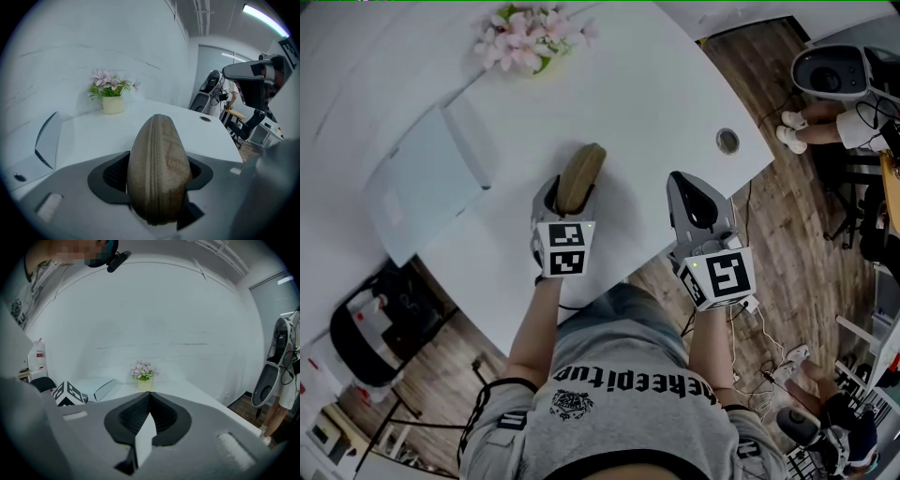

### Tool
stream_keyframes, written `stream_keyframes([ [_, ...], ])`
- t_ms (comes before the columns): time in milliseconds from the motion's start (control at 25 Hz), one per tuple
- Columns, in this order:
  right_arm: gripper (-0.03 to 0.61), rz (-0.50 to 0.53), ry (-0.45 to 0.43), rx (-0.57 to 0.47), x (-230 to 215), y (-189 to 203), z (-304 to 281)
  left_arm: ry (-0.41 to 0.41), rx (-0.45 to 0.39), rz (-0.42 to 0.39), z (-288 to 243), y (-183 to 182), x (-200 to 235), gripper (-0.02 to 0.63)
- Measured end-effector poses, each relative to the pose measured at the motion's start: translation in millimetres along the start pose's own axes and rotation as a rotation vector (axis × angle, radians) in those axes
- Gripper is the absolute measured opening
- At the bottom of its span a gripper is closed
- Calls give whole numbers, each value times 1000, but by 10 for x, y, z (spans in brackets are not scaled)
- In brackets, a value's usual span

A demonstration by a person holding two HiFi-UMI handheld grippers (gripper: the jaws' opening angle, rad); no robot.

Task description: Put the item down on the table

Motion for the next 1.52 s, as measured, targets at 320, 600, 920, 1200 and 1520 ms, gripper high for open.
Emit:
stream_keyframes([
  [320, 0, 1, 1, -3, 2, 12, 39, -19, 9, -60, -27, 26, -11, 314],
  [600, 0, 8, -5, -12, 23, -8, 115, -9, 8, -96, 8, 21, -41, 351],
  [920, 0, 20, -27, -29, 110, -14, 238, -27, -53, -49, 195, -7, -26, 374],
  [1200, 0, 25, -49, -57, 189, -32, 369, -89, -104, -16, 450, -36, 19, 320],
  [1520, 0, 39, -92, -80, 320, -53, 494, -171, -185, 0, 850, -121, -13, 120],
])
Point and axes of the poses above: the fingertips, and each gripper's own axes: z backward along the fingers, x to its left, y out of its underside, the point moved 5 cm from there along z, backward along the fingers, and after that the axes turned 8 degrees about -z, right-handed, at the moved point
